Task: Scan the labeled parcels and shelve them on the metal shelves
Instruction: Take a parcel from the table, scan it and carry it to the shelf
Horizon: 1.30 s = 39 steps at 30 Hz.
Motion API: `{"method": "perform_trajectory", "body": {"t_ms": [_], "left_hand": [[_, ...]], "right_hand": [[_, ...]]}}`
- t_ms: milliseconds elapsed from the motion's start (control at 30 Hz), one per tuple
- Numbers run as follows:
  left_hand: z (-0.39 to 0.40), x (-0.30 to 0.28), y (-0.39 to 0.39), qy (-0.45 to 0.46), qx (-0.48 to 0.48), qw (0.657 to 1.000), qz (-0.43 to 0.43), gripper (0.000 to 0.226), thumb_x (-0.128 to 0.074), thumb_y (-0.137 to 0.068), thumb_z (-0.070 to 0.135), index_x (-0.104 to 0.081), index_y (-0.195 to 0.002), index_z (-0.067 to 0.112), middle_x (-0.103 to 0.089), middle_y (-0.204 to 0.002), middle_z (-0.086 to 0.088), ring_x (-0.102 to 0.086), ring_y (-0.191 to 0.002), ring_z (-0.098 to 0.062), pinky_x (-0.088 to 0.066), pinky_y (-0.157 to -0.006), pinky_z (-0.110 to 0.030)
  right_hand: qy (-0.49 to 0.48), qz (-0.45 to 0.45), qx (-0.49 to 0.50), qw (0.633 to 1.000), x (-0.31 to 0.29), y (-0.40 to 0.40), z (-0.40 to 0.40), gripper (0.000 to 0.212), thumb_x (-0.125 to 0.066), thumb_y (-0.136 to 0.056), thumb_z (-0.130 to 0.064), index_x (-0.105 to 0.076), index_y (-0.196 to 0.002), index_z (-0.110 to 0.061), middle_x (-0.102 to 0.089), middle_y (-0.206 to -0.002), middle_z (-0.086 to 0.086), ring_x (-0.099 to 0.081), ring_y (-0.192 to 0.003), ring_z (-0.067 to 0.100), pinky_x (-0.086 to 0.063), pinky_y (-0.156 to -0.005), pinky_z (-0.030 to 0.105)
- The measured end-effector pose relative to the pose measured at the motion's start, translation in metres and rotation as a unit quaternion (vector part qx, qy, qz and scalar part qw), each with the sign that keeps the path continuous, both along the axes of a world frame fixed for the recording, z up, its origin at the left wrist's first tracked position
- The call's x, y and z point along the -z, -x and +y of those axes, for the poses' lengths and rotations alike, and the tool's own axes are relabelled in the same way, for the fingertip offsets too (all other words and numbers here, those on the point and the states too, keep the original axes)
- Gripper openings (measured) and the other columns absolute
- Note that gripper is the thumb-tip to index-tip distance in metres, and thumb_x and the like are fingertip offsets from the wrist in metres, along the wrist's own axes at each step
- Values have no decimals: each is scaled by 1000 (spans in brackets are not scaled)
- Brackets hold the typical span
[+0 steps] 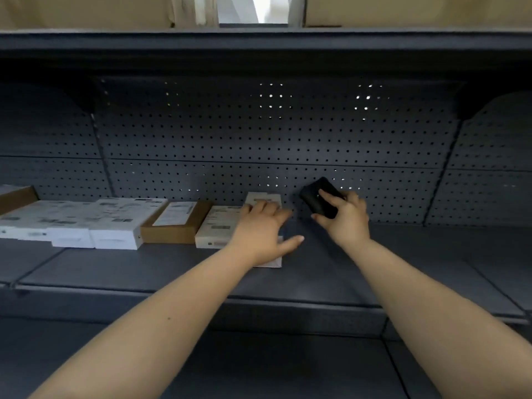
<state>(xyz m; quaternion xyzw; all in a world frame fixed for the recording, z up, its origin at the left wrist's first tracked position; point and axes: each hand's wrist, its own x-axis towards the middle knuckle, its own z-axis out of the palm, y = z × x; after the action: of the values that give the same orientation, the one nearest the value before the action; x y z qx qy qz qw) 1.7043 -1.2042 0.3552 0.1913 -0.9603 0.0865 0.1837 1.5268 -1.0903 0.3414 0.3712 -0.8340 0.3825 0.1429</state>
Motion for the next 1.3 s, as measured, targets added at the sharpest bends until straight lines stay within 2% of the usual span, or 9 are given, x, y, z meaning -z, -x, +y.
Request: {"method": "perform_trajectory", "body": {"t_ms": [100,200,300,400,533,700,833,1067,1300], "left_hand": [[33,-16,38,-11,61,998,18,70,-39,-90,70,-44,-145,28,-48,-144,-3,-36,-133,-26,-28,-105,-42],[80,-31,90,25,110,994,-2,65,-49,-91,59,-44,-146,24,-46,-144,-6,-37,-132,-29,-31,-105,-46],[134,-35,144,66,149,986,-33,62,-52,-91,53,-44,-145,21,-46,-142,-9,-38,-130,-31,-33,-104,-48],[200,-34,193,61,200,977,-32,54,-53,-92,49,-49,-136,19,-49,-135,-10,-40,-126,-31,-35,-99,-46],[312,-28,261,46,262,963,-32,55,-53,-92,51,-46,-137,21,-47,-135,-9,-43,-124,-33,-40,-95,-47],[477,-20,345,41,332,942,-28,54,-54,-92,50,-44,-137,22,-45,-133,-9,-45,-120,-35,-41,-90,-48],[615,-13,404,21,386,922,-21,56,-54,-91,52,-43,-140,25,-44,-136,-10,-42,-124,-34,-41,-92,-48],[794,61,486,-75,433,895,-70,55,-59,-85,49,-48,-135,30,-45,-136,-7,-42,-125,-33,-42,-93,-48],[885,141,599,-69,444,887,-109,61,-56,-87,53,-41,-140,28,-45,-133,-4,-43,-118,-32,-42,-85,-45]], "right_hand": [[-2,9,54,999,-8,17,43,61,-73,-84,-40,-49,-140,-42,-40,-141,7,-31,-128,31,-32,-107,45],[-3,21,123,992,-23,42,100,61,-72,-85,-38,-49,-141,-39,-39,-143,9,-32,-127,34,-33,-105,46],[-4,29,187,982,-35,70,175,61,-72,-84,-36,-49,-141,-37,-40,-141,10,-33,-125,35,-35,-103,47],[-18,30,249,968,-36,96,263,60,-72,-84,-38,-51,-139,-38,-41,-139,10,-34,-125,36,-37,-102,49],[-54,21,328,943,-27,127,395,60,-75,-80,-46,-53,-136,-43,-41,-140,6,-36,-124,35,-37,-103,49],[-89,19,404,910,-19,158,563,57,-73,-83,-43,-53,-136,-42,-41,-141,5,-35,-126,33,-37,-104,48],[-130,4,461,878,-16,183,691,57,-70,-85,-47,-49,-138,-45,-39,-141,4,-34,-126,31,-35,-104,47],[-128,-56,524,840,47,233,851,55,-69,-85,-46,-50,-137,-46,-39,-143,3,-34,-127,31,-33,-101,47],[-140,-124,553,812,117,327,944,55,-66,-88,-47,-47,-140,-43,-35,-146,3,-32,-128,28,-29,-105,44]]}}
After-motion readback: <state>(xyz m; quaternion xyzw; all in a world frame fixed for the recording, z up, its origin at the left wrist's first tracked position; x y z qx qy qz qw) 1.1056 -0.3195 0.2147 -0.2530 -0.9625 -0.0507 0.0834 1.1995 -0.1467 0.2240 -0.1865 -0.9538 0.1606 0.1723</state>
